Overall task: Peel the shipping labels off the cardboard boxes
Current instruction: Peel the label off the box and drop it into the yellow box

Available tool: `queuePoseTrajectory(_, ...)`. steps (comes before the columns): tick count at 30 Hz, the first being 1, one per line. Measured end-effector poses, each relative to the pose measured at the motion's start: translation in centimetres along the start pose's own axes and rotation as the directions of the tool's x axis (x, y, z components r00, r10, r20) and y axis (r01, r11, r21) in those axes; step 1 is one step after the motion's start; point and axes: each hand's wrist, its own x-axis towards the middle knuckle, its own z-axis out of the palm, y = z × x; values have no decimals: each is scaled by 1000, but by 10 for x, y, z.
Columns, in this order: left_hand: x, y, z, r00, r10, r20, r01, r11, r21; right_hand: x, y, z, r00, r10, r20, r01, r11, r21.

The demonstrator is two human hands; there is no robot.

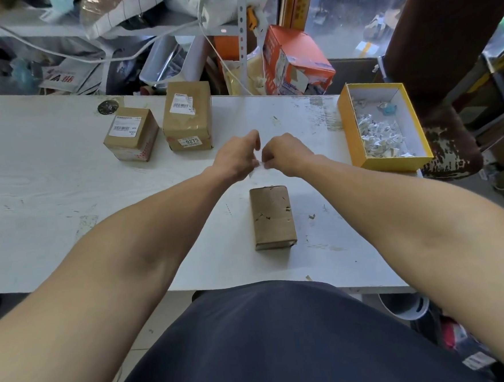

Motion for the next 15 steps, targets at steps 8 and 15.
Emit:
queuePoseTrajectory(8, 1, 8, -4, 1000, -30, -2, 29, 978, -208, -2, 1, 9, 993, 99, -67, -84, 977, 194)
queuePoseTrajectory(15, 0, 5, -1, 997, -79, -6, 77, 980, -185, -5, 7, 5, 994, 97, -52, -87, 981, 171)
